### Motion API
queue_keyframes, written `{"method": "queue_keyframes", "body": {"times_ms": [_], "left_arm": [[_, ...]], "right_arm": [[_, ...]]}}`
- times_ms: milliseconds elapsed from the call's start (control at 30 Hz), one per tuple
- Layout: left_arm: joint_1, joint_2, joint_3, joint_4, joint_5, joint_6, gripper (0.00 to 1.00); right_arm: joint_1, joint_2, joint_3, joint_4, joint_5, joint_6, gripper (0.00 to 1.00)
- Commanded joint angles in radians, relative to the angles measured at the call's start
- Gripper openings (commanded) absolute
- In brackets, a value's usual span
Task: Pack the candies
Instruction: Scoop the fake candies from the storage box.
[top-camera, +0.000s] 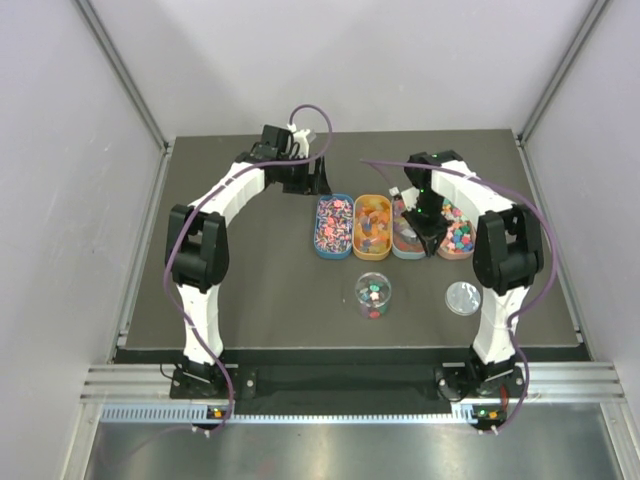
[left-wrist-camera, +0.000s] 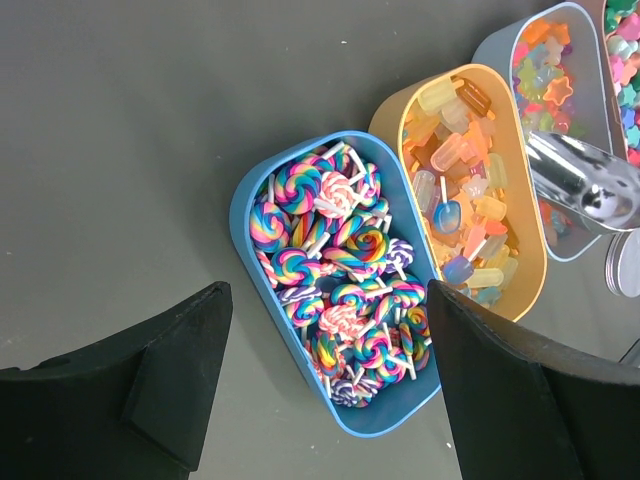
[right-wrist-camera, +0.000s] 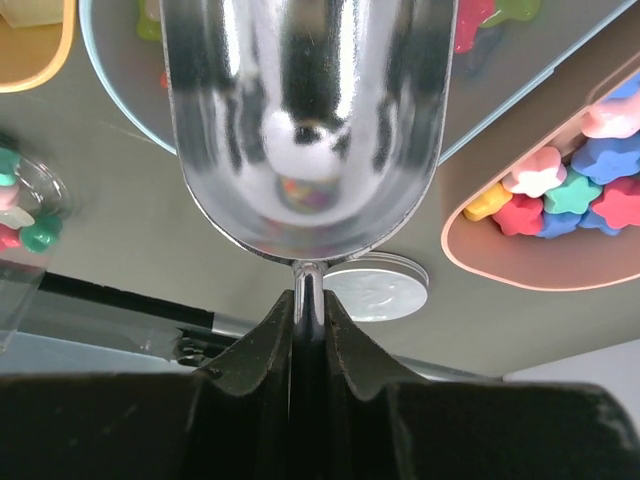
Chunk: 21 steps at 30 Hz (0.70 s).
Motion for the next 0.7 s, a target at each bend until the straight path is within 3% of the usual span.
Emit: {"method": "queue_keyframes", "body": {"times_ms": [0,267,667], "left_arm": [[0.002,-0.061,-0.016,0.054,0.018,-0.010,0.83],[-0.009,-0.061,-0.016,0.067,0.036,-0.015,0.83],[-0.041,-0.093,-0.064,0.074,0.064,-0.010,0.83]], "right_arm": [[0.019,0.021,0.028,0.034,-0.057,0.004,0.00],[0.035,-0.072,-0.139,0.038,-0.075,0.018,0.00],[0.027,-0.008,0.025,0.055,-0.152,0.141,0.00]]}}
